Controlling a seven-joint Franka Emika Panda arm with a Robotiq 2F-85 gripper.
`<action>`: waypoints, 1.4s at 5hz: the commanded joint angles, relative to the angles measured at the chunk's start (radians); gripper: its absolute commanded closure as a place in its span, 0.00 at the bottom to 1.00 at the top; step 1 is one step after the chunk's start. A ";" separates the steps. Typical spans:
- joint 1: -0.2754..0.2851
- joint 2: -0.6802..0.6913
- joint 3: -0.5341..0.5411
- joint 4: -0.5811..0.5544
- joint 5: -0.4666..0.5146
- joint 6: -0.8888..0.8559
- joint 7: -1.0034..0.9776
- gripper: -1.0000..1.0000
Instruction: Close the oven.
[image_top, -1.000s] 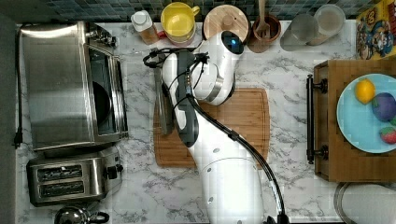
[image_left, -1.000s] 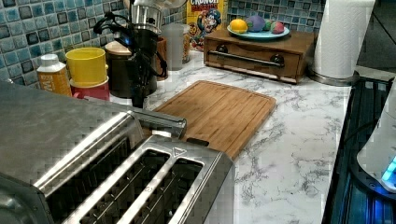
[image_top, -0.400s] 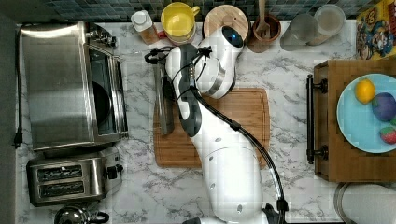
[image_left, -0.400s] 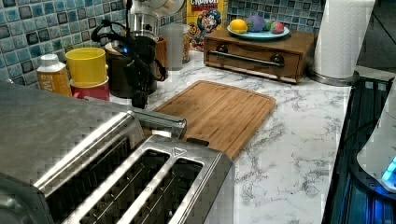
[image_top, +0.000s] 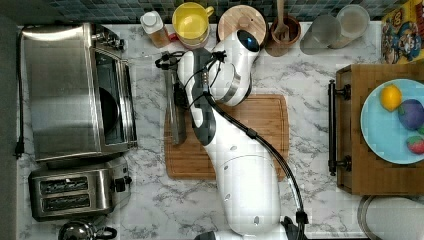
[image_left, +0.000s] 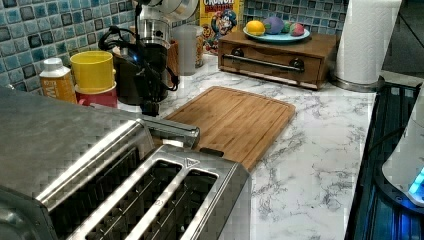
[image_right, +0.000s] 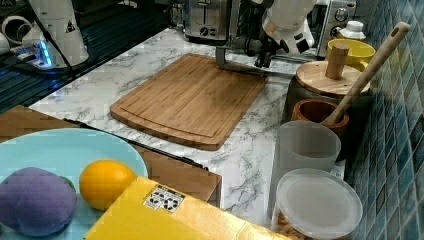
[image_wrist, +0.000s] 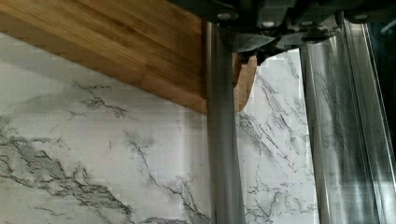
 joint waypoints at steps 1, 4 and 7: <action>0.062 -0.259 0.117 -0.063 0.112 0.031 0.019 1.00; 0.202 -0.314 0.148 -0.116 -0.088 0.135 0.158 1.00; 0.288 -0.427 0.154 -0.164 -0.248 0.235 0.368 1.00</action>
